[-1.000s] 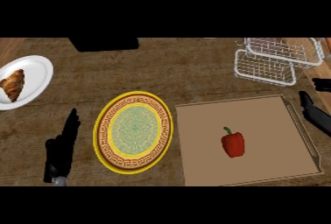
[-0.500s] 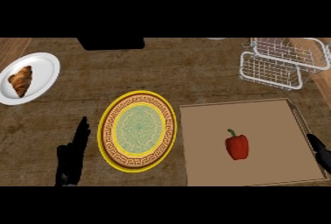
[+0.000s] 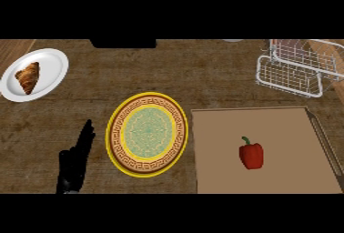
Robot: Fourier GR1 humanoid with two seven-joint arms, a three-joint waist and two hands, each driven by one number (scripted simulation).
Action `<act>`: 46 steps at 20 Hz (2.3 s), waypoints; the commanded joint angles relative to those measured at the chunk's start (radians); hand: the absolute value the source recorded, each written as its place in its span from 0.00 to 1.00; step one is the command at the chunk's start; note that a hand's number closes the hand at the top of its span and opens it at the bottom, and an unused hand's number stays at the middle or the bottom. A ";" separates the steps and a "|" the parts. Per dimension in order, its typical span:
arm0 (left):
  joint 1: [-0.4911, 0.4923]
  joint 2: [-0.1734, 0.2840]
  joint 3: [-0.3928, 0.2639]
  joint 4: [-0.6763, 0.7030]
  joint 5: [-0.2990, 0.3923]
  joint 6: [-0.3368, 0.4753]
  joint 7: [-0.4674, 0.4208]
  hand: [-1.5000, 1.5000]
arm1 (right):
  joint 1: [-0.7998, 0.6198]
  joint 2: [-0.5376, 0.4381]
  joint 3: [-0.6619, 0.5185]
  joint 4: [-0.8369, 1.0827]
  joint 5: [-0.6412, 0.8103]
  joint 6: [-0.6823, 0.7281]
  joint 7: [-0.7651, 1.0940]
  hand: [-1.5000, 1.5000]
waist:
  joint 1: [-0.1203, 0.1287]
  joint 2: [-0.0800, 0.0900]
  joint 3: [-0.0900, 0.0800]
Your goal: Pick the bell pepper from the tray and place it in the tiered basket
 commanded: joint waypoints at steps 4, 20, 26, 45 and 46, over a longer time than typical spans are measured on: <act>-0.063 0.005 0.012 0.010 0.005 -0.014 0.029 0.50 | 0.063 -0.164 0.058 -0.164 0.302 0.152 0.430 0.00 | 0.017 0.007 -0.001; -0.025 -0.023 -0.008 0.030 -0.007 -0.031 -0.002 0.50 | -0.438 0.079 0.391 0.094 0.757 0.519 0.968 0.00 | 0.028 0.000 0.005; -0.046 -0.026 0.010 0.031 -0.012 -0.018 0.009 0.50 | -0.550 0.215 0.387 0.153 0.773 0.663 1.031 0.00 | 0.017 -0.003 0.006; -0.021 -0.010 0.048 0.068 -0.010 -0.057 -0.026 0.50 | -0.658 0.439 0.246 0.441 0.827 0.802 0.948 0.00 | 0.003 -0.005 0.007; -0.042 -0.046 0.028 0.041 -0.028 -0.018 0.010 0.50 | -0.724 0.439 0.235 0.451 0.799 0.819 0.997 0.00 | 0.006 -0.005 0.007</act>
